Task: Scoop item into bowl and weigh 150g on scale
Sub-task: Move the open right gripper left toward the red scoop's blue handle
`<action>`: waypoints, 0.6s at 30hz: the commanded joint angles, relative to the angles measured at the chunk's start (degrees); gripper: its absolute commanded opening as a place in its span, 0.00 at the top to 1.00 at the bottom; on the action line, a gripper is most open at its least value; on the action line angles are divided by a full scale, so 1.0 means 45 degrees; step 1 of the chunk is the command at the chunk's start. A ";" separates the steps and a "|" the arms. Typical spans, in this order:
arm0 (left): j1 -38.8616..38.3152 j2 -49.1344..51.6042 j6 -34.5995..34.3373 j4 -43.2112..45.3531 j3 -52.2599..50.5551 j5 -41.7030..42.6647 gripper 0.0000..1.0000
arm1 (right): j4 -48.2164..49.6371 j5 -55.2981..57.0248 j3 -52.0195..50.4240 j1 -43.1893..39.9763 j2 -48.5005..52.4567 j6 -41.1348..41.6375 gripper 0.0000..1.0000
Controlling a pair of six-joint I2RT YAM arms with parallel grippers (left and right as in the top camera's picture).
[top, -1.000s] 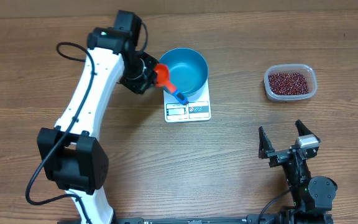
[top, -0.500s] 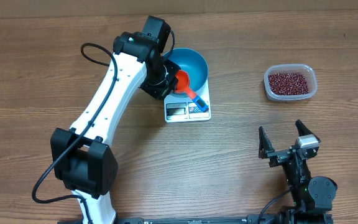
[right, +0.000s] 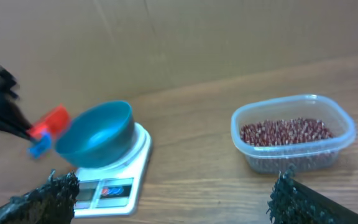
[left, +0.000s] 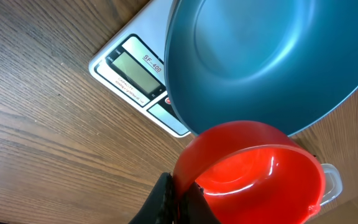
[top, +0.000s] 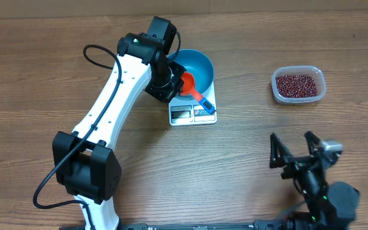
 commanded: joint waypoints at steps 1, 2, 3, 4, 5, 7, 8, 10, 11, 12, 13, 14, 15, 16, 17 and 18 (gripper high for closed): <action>-0.0019 -0.0350 -0.0568 0.0005 0.0355 -0.0214 0.96 | -0.1379 0.0078 0.2404 0.0083 0.0865 0.0801 0.00; -0.0019 -0.0350 -0.0675 0.0005 0.0355 -0.0214 0.96 | -0.1821 0.0068 0.2880 0.0083 0.1185 0.0971 0.00; -0.0019 -0.0350 -0.0719 0.0005 0.0355 -0.0209 0.96 | -0.2273 0.0063 0.3405 0.0083 0.1603 0.1214 0.00; -0.0019 -0.0350 -0.0763 0.0005 0.0355 -0.0209 0.96 | -0.2647 -0.0058 0.3876 0.0083 0.2055 0.1321 0.00; -0.0019 -0.0350 -0.0816 0.0000 0.0355 -0.0209 0.96 | -0.2919 -0.0209 0.4245 0.0083 0.2463 0.1457 0.00; -0.0019 -0.0350 -0.0971 0.0000 0.0355 -0.0209 0.96 | -0.3293 -0.0923 0.4983 0.0083 0.3463 0.1554 0.00; -0.0019 -0.0350 -0.1010 0.0005 0.0355 -0.0209 0.96 | -0.3361 -0.1418 0.5280 0.0083 0.3968 0.1559 0.00; -0.0019 -0.0350 -0.1049 0.0005 0.0355 -0.0204 0.95 | -0.3347 -0.3133 0.6003 0.0083 0.5702 0.1880 0.00; -0.0019 -0.0350 -0.1044 0.0000 0.0355 -0.0199 0.96 | -0.3254 -0.3740 0.6135 0.0083 0.6305 0.1875 0.00; -0.0019 -0.0350 -0.1044 0.0000 0.0355 -0.0160 0.96 | -0.3065 -0.4284 0.6173 0.0083 0.6781 0.1875 0.00; -0.0019 -0.0350 -0.1044 -0.0005 0.0355 -0.0160 0.96 | -0.2613 -0.5212 0.6173 0.0083 0.7456 0.1875 0.00; -0.0019 -0.0350 -0.1044 0.0000 0.0355 -0.0155 0.95 | -0.2380 -0.5644 0.6173 0.0083 0.7830 0.1875 0.00; -0.0019 -0.0350 -0.1044 0.0000 0.0355 -0.0151 0.96 | -0.2084 -0.6139 0.6173 0.0083 0.8340 0.1875 0.00; -0.0019 -0.0350 -0.1044 0.0000 0.0355 -0.0151 0.95 | -0.1846 -0.6509 0.6173 0.0083 0.8840 0.1880 0.00; -0.0019 -0.0350 -0.1049 0.0005 0.0355 -0.0151 0.96 | -0.1622 -0.6829 0.6173 0.0083 0.9355 0.1880 0.00; -0.0019 -0.0350 -0.1054 0.0010 0.0355 -0.0146 0.96 | -0.1457 -0.7121 0.6173 0.0083 0.9811 0.1914 0.00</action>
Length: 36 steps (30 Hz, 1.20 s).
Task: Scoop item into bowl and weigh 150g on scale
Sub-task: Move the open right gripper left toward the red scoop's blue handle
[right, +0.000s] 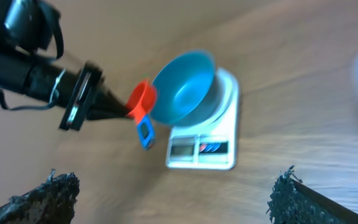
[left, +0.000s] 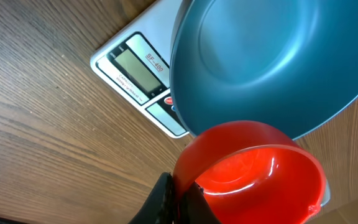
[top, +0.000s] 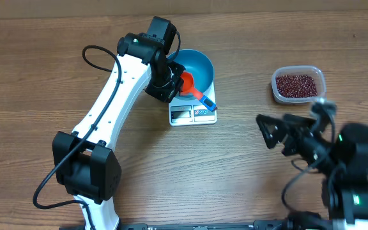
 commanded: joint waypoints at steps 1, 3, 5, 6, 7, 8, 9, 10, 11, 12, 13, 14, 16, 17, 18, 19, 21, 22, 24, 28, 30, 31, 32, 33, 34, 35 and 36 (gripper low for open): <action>-0.0024 -0.0350 -0.0223 0.0005 0.0350 -0.0078 0.96 | 0.0602 -0.2608 0.0267 0.0083 0.1617 0.0495 0.00; -0.0024 -0.0350 -0.0282 0.0010 0.0350 -0.0078 0.96 | 0.1224 -0.3026 0.0267 0.0083 0.2385 0.1452 0.00; -0.0024 -0.0350 -0.0408 0.0000 0.0350 -0.0073 0.96 | 0.1783 -0.3327 0.0267 0.0083 0.3235 0.2953 0.00; -0.0024 -0.0350 -0.0423 0.0005 0.0350 -0.0068 0.96 | 0.2079 -0.3458 0.0267 0.0083 0.3691 0.3769 0.00; -0.0024 -0.0350 -0.0481 0.0000 0.0350 -0.0068 0.96 | 0.2331 -0.3546 0.0267 0.0087 0.4153 0.4401 0.00; -0.0024 -0.0350 -0.0520 0.0000 0.0350 -0.0039 0.96 | 0.2565 -0.3667 0.0267 0.0102 0.4522 0.4852 0.00; -0.0024 -0.0350 -0.0597 0.0005 0.0350 0.0073 0.96 | 0.2929 -0.3973 0.0267 0.0141 0.4954 0.5124 0.00; -0.0024 -0.0350 -0.0699 0.0005 0.0350 0.0219 0.96 | 0.3264 -0.4313 0.0267 0.0189 0.5280 0.5134 0.00; -0.0024 -0.0350 -0.0831 0.0010 0.0350 0.0301 0.96 | 0.3687 -0.4605 0.0267 0.0291 0.5654 0.5129 0.00; -0.0024 -0.0350 -0.0996 0.0010 0.0350 0.0403 0.96 | 0.4085 -0.4745 0.0267 0.0442 0.6003 0.5134 0.00; -0.0024 -0.0350 -0.1185 0.0015 0.0350 0.0510 0.96 | 0.4362 -0.4775 0.0267 0.0588 0.6285 0.5139 0.00; -0.0024 -0.0350 -0.1404 0.0019 0.0350 0.0607 0.96 | 0.4595 -0.4775 0.0267 0.0743 0.6533 0.5139 0.00; -0.0034 -0.0350 -0.1817 0.0024 0.0350 0.0918 0.96 | 0.5032 -0.4770 0.0267 0.1044 0.6936 0.5149 0.00; -0.0034 -0.0350 -0.1982 0.0049 0.0350 0.1054 0.95 | 0.5226 -0.4760 0.0267 0.1175 0.7072 0.5236 0.00; -0.0034 -0.0350 -0.2152 0.0063 0.0350 0.1205 0.96 | 0.5464 -0.4711 0.0267 0.1331 0.7208 0.5445 0.00; -0.0034 -0.0350 -0.2293 0.0087 0.0350 0.1277 0.96 | 0.5634 -0.4716 0.0267 0.1409 0.7257 0.5498 0.00; -0.0049 -0.0350 -0.2594 0.0112 0.0350 0.1496 0.96 | 0.6173 -0.4711 0.0267 0.1617 0.7295 0.5518 0.00; -0.0068 -0.0350 -0.2730 0.0121 0.0350 0.1598 0.96 | 0.6504 -0.4711 0.0267 0.1719 0.7295 0.5557 0.00; -0.0165 -0.0350 -0.2992 0.0233 0.0350 0.1783 0.95 | 0.7135 -0.4609 0.0267 0.1899 0.7295 0.5994 0.00; -0.0510 -0.0350 -0.3123 0.0792 0.0350 0.2021 0.96 | 0.7475 -0.3303 0.0267 0.2312 0.7295 0.7242 0.00; -0.0709 -0.0350 -0.3390 0.0971 0.0350 0.2011 0.96 | 0.7480 -0.2982 0.0267 0.2438 0.7295 0.7480 0.00; -0.0811 -0.0350 -0.3551 0.1054 0.0350 0.2011 0.96 | 0.7538 -0.2977 0.0267 0.2458 0.7295 0.7480 0.00; -0.0937 -0.0350 -0.3779 0.1064 0.0350 0.2011 0.95 | 0.7572 -0.2987 0.0267 0.2458 0.7295 0.7480 0.00; -0.1030 -0.0350 -0.3954 0.1054 0.0350 0.2011 0.96 | 0.7572 -0.2987 0.0267 0.2453 0.7295 0.7480 0.00; -0.1122 -0.0350 -0.4148 0.1059 0.0350 0.2006 0.95 | 0.7572 -0.2968 0.0267 0.2453 0.7295 0.7490 0.00; -0.1195 -0.0350 -0.4299 0.1059 0.0350 0.2001 0.96 | 0.7572 -0.2885 0.0267 0.2453 0.7295 0.7616 0.00; -0.1282 -0.0350 -0.4493 0.1064 0.0350 0.1987 0.96 | 0.7572 -0.2764 0.0267 0.2453 0.7295 0.7868 0.00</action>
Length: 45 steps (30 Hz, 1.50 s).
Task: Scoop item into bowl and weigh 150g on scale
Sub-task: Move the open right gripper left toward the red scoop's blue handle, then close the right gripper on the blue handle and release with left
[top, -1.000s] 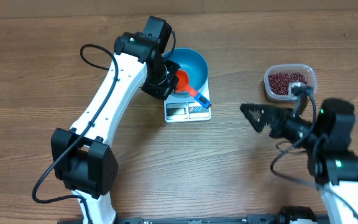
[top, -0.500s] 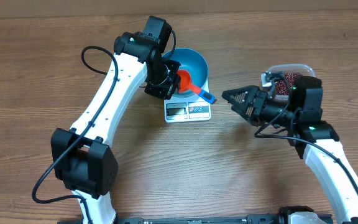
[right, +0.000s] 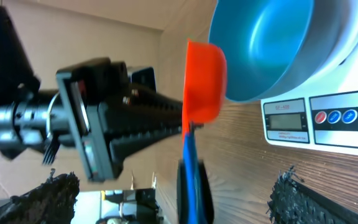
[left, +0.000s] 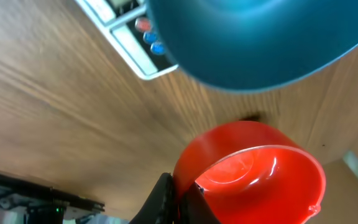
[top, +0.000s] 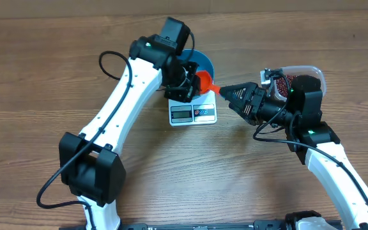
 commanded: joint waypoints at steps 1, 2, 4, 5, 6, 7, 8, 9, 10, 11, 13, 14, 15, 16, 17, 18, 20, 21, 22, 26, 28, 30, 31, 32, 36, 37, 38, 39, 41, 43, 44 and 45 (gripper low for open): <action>-0.0325 -0.0350 -0.1117 0.0015 0.0330 0.0107 0.96 | 0.0107 0.0622 0.0262 0.0053 -0.0053 0.0855 0.00; -0.0379 -0.0350 -0.1234 0.0015 0.0330 0.0063 0.96 | 0.0131 0.0748 0.0262 0.0053 -0.0053 0.1020 0.00; -0.0447 -0.0350 -0.1302 0.0024 0.0330 0.0049 0.96 | 0.0204 0.0947 0.0262 0.0049 -0.0053 0.1156 0.01; -0.0461 -0.0350 -0.1302 0.0024 0.0330 0.0044 0.95 | 0.0243 0.0991 0.0262 0.0049 -0.0053 0.1156 0.01; -0.0476 -0.0350 -0.1302 0.0019 0.0330 0.0044 0.96 | 0.0248 0.1030 0.0262 0.0049 -0.0053 0.1205 0.03; -0.0481 -0.0350 -0.1302 0.0019 0.0330 0.0049 0.96 | 0.0248 0.1025 0.0262 0.0049 -0.0053 0.1282 0.05; -0.0481 -0.0350 -0.1307 0.0019 0.0330 0.0049 0.95 | 0.0248 0.1020 0.0262 0.0049 -0.0053 0.1365 0.07; -0.0481 -0.0350 -0.1370 0.0019 0.0330 0.0049 0.96 | 0.0243 0.1020 0.0262 0.0049 -0.0053 0.1447 0.10; -0.0481 -0.0350 -0.1433 0.0015 0.0330 0.0044 0.95 | 0.0248 0.1015 0.0262 0.0049 -0.0053 0.1447 0.13; -0.0481 -0.0350 -0.1506 0.0015 0.0330 0.0044 0.96 | 0.0248 0.1020 0.0262 0.0053 -0.0053 0.1443 0.15; -0.0481 -0.0350 -0.1715 0.0000 0.0330 0.0049 0.96 | 0.0248 0.1015 0.0262 0.0053 -0.0053 0.1452 0.25; -0.0481 -0.0350 -0.1812 0.0000 0.0330 0.0068 0.96 | 0.0248 0.1015 0.0262 0.0053 -0.0053 0.1491 0.28; -0.0481 -0.0350 -0.1933 0.0005 0.0330 0.0097 0.96 | 0.0257 0.1015 0.0262 0.0053 -0.0053 0.1540 0.32; -0.0481 -0.0350 -0.2030 0.0010 0.0330 0.0097 0.96 | 0.0291 0.0986 0.0262 0.0053 -0.0053 0.1540 0.34; -0.0486 -0.0350 -0.2176 0.0015 0.0330 0.0092 0.95 | 0.0330 0.0962 0.0262 0.0053 -0.0053 0.1540 0.36; -0.0491 -0.0350 -0.2259 0.0010 0.0330 0.0083 0.96 | 0.0345 0.0967 0.0262 0.0053 -0.0053 0.1540 0.36; -0.0491 -0.0350 -0.2370 0.0015 0.0330 0.0087 0.96 | 0.0466 0.0967 0.0262 0.0053 -0.0053 0.1545 0.38; -0.0491 -0.0350 -0.2497 0.0010 0.0330 0.0087 0.96 | 0.0549 0.0967 0.0262 0.0053 -0.0053 0.1593 0.39; -0.0495 -0.0350 -0.2603 0.0005 0.0330 0.0087 0.96 | 0.0690 0.0967 0.0262 0.0053 -0.0053 0.1729 0.40; -0.0495 -0.0350 -0.3288 0.0010 0.0330 0.0102 0.96 | 0.1127 0.0991 0.0262 0.0053 -0.0053 0.1860 0.40; -0.0495 -0.0350 -0.3293 0.0005 0.0330 0.0102 0.95 | 0.1243 0.1035 0.0262 0.0053 -0.0053 0.1860 0.41; -0.0495 -0.0350 -0.3288 -0.0010 0.0330 0.0097 0.96 | 0.1277 0.1132 0.0262 0.0053 -0.0053 0.1860 0.41; -0.0505 -0.0350 -0.3288 -0.0010 0.0330 0.0102 0.95 | 0.1273 0.1219 0.0262 0.0053 -0.0053 0.1855 0.42; -0.0510 -0.0350 -0.3288 -0.0005 0.0330 0.0102 0.95 | 0.1273 0.1273 0.0262 0.0053 -0.0053 0.1841 0.42; -0.0583 -0.0350 -0.3298 0.0034 0.0330 0.0097 0.95 | 0.1229 0.1438 0.0262 0.0053 -0.0053 0.1817 0.47; -0.0622 -0.0350 -0.3293 0.0058 0.0330 0.0102 0.96 | 0.1209 0.1443 0.0262 0.0053 -0.0053 0.1812 0.49; -0.0651 -0.0350 -0.3293 0.0087 0.0330 0.0097 0.96 | 0.1180 0.1447 0.0262 0.0053 -0.0053 0.1812 0.52; -0.0680 -0.0350 -0.3293 0.0107 0.0330 0.0087 0.95 | 0.1175 0.1447 0.0262 0.0053 -0.0053 0.1812 0.55; -0.0719 -0.0350 -0.3293 0.0107 0.0330 0.0092 0.96 | 0.1175 0.1452 0.0257 0.0053 -0.0049 0.1812 0.59; -0.0733 -0.0350 -0.3293 0.0102 0.0330 0.0097 0.96 | 0.1175 0.1452 0.0257 0.0053 -0.0053 0.1812 0.64; -0.0733 -0.0350 -0.3293 0.0107 0.0330 0.0092 0.96 | 0.1137 0.1457 0.0257 0.0053 -0.0049 0.1812 0.67; -0.0733 -0.0350 -0.3293 0.0102 0.0330 0.0092 0.95 | 0.1088 0.1501 0.0257 0.0053 -0.0049 0.1812 0.71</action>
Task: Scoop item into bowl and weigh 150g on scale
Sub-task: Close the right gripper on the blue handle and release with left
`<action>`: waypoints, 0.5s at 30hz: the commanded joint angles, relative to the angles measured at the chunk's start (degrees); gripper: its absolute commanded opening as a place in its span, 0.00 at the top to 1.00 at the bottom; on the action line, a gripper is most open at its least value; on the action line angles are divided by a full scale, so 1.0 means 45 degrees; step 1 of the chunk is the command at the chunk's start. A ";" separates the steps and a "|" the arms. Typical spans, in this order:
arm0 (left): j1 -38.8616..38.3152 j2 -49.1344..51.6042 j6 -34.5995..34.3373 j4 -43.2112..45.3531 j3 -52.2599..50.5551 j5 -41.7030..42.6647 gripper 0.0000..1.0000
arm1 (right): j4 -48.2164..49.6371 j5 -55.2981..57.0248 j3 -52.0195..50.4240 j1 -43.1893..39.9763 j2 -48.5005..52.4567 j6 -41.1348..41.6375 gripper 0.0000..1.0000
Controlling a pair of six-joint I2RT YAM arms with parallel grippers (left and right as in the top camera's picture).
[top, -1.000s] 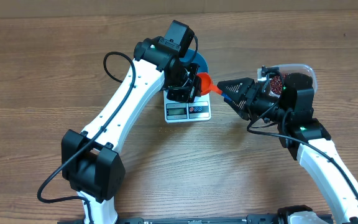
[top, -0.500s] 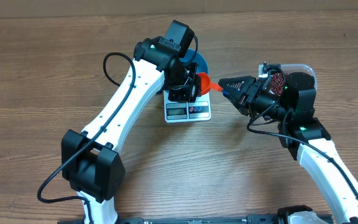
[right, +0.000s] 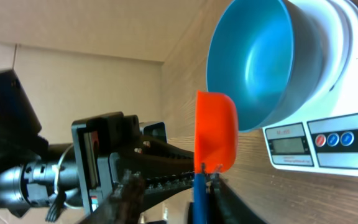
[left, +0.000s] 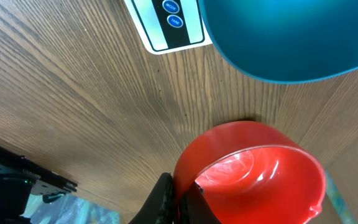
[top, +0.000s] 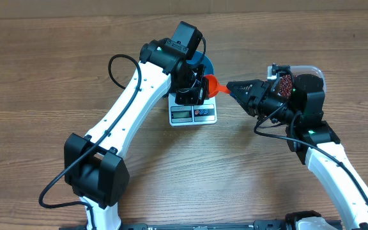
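My left gripper is shut on the rim of the empty red scoop, holding it just right of the blue bowl on the white scale. The scoop's blue handle points toward my right gripper. That gripper stands round the handle. One finger is beside the handle, the other is blurred and still apart from it. The tub of red beans shows only partly behind the right arm.
The scale's display and buttons face the near side. The left arm crosses the table from the near left up to the scale. Bare wooden table lies to the left and front.
My right gripper's fingers were spread wide either side of the handle; now they stand much closer around it. The left gripper and scoop have moved slightly right and up past the scale.
First my left gripper held the scoop at the bowl's edge over the scale while the right arm rested near the front. The right arm then rose and came open to the scoop's handle as the left brought the scoop rightward. Now its fingers are closer on the handle.
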 commanded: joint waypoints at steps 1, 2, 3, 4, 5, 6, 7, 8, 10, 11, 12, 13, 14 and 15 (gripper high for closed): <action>-0.0112 -0.0350 -0.0262 -0.0039 0.0330 0.0087 0.96 | -0.0097 0.0214 0.0262 0.0053 -0.0053 -0.0053 0.74; -0.0112 -0.0350 -0.0267 -0.0039 0.0330 0.0087 0.96 | -0.0223 0.0291 0.0257 0.0053 -0.0053 -0.0053 0.78; -0.0112 -0.0350 -0.0267 -0.0039 0.0330 0.0092 0.96 | -0.0359 0.0355 0.0257 0.0053 -0.0053 -0.0058 0.82; -0.0112 -0.0350 -0.0267 -0.0039 0.0330 0.0092 0.96 | -0.0495 0.0418 0.0257 0.0053 -0.0053 -0.0063 0.86; -0.0112 -0.0350 -0.0267 -0.0039 0.0330 0.0087 0.95 | -0.0627 0.0427 0.0257 0.0053 -0.0053 -0.0068 0.93; -0.0107 -0.0350 -0.0262 -0.0044 0.0330 0.0087 0.96 | -0.0714 0.0423 0.0257 0.0053 -0.0053 -0.0097 0.96; -0.0107 -0.0350 -0.0262 -0.0044 0.0330 0.0092 0.95 | -0.0811 0.0423 0.0257 0.0053 -0.0053 -0.0097 0.96; -0.0107 -0.0350 -0.0257 -0.0044 0.0330 0.0092 0.91 | -0.0855 0.0423 0.0257 0.0053 -0.0053 -0.0097 0.96; -0.0112 -0.0350 -0.0209 -0.0053 0.0330 0.0097 0.58 | -0.0860 0.0423 0.0257 0.0053 -0.0053 -0.0097 0.96; -0.0112 -0.0350 -0.0121 -0.0053 0.0330 0.0092 0.41 | -0.0860 0.0423 0.0257 0.0049 -0.0053 -0.0102 0.96; -0.0107 -0.0350 0.0024 -0.0053 0.0330 0.0097 0.23 | -0.0860 0.0423 0.0257 0.0049 -0.0053 -0.0131 0.96; -0.0107 -0.0350 0.0175 -0.0053 0.0330 0.0092 0.12 | -0.0860 0.0423 0.0257 0.0049 -0.0053 -0.0160 0.96; -0.0107 -0.0350 0.0345 -0.0053 0.0330 0.0092 0.01 | -0.0860 0.0418 0.0257 0.0049 -0.0058 -0.0277 0.96; -0.0092 -0.0350 0.0583 -0.0058 0.0330 0.0092 0.00 | -0.0865 0.0418 0.0257 0.0049 -0.0058 -0.0452 0.96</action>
